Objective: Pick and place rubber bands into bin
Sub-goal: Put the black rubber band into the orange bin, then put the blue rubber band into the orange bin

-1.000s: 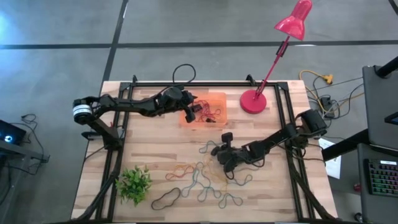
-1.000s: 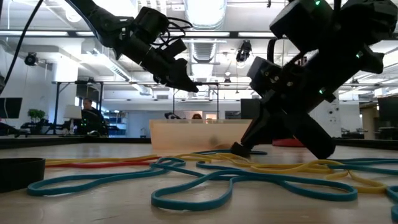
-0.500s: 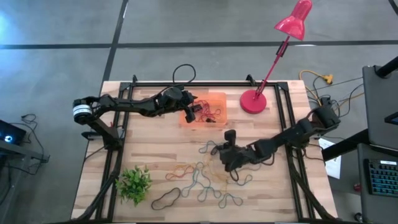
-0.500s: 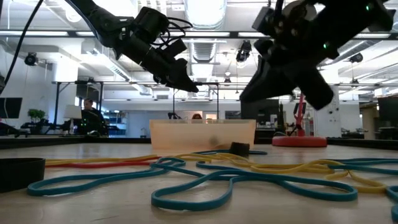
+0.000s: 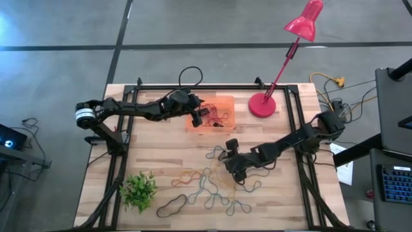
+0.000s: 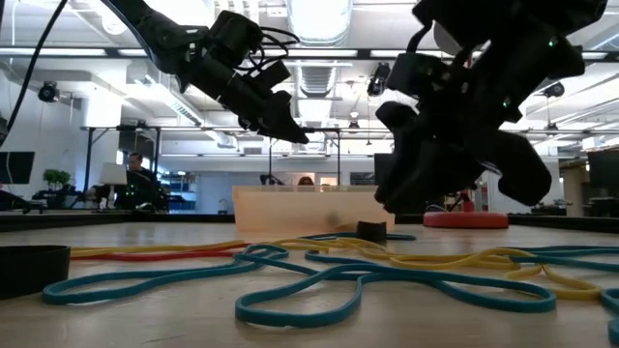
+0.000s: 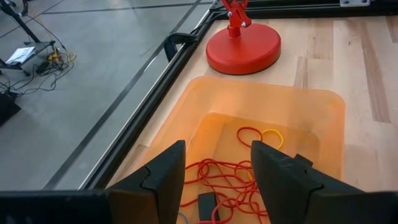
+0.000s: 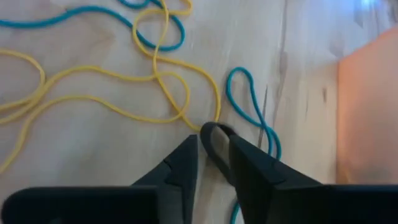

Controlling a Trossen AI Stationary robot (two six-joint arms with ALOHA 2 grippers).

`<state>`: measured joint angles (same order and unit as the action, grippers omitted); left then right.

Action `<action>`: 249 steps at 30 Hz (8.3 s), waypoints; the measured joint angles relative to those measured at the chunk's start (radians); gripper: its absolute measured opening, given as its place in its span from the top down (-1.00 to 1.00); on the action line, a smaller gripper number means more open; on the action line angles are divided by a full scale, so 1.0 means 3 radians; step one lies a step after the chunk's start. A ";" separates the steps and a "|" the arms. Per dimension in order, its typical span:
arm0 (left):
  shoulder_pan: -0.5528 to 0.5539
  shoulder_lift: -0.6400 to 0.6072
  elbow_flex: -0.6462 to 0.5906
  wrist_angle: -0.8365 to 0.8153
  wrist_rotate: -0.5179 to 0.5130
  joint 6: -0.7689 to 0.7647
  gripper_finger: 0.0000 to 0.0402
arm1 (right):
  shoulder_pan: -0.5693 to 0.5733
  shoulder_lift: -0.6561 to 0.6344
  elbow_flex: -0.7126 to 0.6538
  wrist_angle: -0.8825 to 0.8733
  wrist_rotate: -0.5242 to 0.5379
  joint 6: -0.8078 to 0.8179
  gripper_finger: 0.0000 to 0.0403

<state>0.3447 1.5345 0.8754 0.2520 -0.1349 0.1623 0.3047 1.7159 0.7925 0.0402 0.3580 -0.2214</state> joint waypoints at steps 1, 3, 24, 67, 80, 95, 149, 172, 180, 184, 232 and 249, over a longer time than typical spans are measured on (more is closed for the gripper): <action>0.0000 0.0000 0.0000 0.0000 0.0000 0.0000 0.17 | -0.0015 0.0005 0.0000 0.0000 -0.0001 0.0004 0.55; 0.0000 0.0000 -0.0001 0.0000 0.0000 -0.0001 0.17 | -0.0041 0.0006 0.0000 0.0004 -0.0001 0.0014 0.49; -0.0001 0.0000 -0.0005 0.0001 0.0000 -0.0004 0.17 | -0.0276 0.0418 0.0288 -0.0126 -0.0425 -0.0129 0.50; -0.1486 -0.2029 -0.0872 -0.0272 0.0026 0.0432 0.17 | -0.0734 -0.0416 0.1260 -0.1366 -0.0226 -0.0783 0.96; -0.1658 -0.2556 -0.1677 0.0493 0.0017 0.0204 0.17 | -0.1760 -0.0124 0.1247 -0.0641 -0.0702 -0.0762 0.96; -0.1657 -0.2435 -0.1704 0.0554 0.0018 0.0299 0.17 | -0.2147 0.0179 0.1245 -0.0524 -0.0797 -0.0515 0.96; -0.1651 -0.2211 -0.1699 0.0634 -0.0105 0.0465 0.17 | -0.1282 -0.0428 0.1138 -0.2458 -0.1215 0.0409 0.48; -0.1651 -0.2211 -0.1699 0.0633 -0.0130 0.0454 0.17 | -0.0465 -0.0564 0.0016 -0.1042 -0.1095 0.1271 0.54; -0.1651 -0.2210 -0.1702 0.0634 -0.0130 0.0448 0.17 | -0.0525 -0.0405 -0.0056 -0.0705 -0.0842 0.1070 0.59; -0.1651 -0.2210 -0.1702 0.0637 -0.0130 0.0447 0.17 | -0.0534 -0.0247 -0.0057 -0.0699 -0.0776 0.1048 0.61; -0.1626 -0.2210 -0.1740 0.0629 -0.0302 0.0467 0.17 | 0.0011 -0.0318 -0.0212 -0.0766 -0.1437 0.1779 0.21; -0.1626 -0.2210 -0.1740 0.0622 -0.0301 0.0456 0.17 | 0.0082 -0.0049 -0.0183 -0.0830 -0.1335 0.1892 0.45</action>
<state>-0.1432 0.8715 0.3534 0.4385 -0.2253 0.2993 0.3294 1.7012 0.7376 -0.2086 -0.0425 0.3462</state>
